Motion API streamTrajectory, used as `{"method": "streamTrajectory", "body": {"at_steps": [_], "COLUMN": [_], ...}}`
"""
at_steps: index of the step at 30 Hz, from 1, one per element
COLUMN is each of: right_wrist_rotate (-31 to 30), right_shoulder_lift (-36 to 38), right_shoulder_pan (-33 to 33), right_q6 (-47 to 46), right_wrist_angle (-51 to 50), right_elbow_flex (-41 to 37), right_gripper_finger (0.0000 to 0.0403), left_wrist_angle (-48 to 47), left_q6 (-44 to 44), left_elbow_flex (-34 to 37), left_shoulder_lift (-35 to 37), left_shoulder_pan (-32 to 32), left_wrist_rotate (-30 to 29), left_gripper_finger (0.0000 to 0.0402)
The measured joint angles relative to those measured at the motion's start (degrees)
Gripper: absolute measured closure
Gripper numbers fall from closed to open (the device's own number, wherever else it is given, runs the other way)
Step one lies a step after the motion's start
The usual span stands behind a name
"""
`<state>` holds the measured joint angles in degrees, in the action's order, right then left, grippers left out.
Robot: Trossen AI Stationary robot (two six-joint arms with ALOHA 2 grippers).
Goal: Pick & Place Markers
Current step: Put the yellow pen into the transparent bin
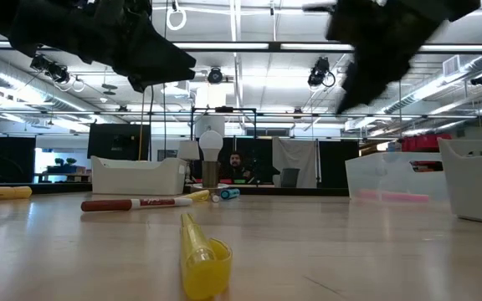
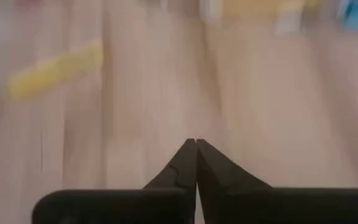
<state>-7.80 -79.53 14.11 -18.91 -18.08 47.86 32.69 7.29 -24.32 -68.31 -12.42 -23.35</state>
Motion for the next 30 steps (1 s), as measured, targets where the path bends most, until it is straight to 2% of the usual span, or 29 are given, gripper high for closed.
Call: {"method": "streamTrajectory", "body": {"at_steps": [3, 7, 11, 14, 18, 21, 30], "right_wrist_rotate": [-4.5, -5.3, -7.0, -9.0, -9.2, -9.3, -9.2], "right_shoulder_lift": [-1.5, -5.2, -11.4, -16.6, -21.5, -22.8, -21.0], "right_shoulder_pan": [0.0, 0.0, -0.3, -1.5, -4.1, -5.7, -5.5], "right_q6": [3.3, 8.8, 12.8, 16.9, 21.4, 22.5, 23.9], "right_wrist_angle": [11.0, 22.0, 31.8, 40.9, 52.9, 58.1, 54.7], "right_elbow_flex": [0.0, 0.0, 0.0, 0.0, 0.0, 0.0, 0.0], "right_gripper_finger": [0.0381, 0.0369, 0.0354, 0.0336, 0.0301, 0.0275, 0.0222], "left_wrist_angle": [-0.1, -3.2, -14.1, -25.6, -41.3, -47.4, -52.7], "left_q6": [0.0, -2.2, -4.7, -4.7, 3.5, 11.1, 30.4], "left_elbow_flex": [-0.1, -1.8, -6.0, -10.7, -16.9, -19.1, -15.2], "left_shoulder_lift": [0.0, 0.0, 0.0, 0.0, 0.0, 0.0, 0.0], "left_shoulder_pan": [-0.8, -3.4, -6.4, -7.7, -9.3, -11.5, -16.8], "left_wrist_rotate": [-0.6, -5.5, -12.8, -14.4, -13.0, -12.9, -12.8], "left_gripper_finger": [0.0216, 0.0224, 0.0237, 0.0247, 0.0257, 0.0266, 0.0287]}}
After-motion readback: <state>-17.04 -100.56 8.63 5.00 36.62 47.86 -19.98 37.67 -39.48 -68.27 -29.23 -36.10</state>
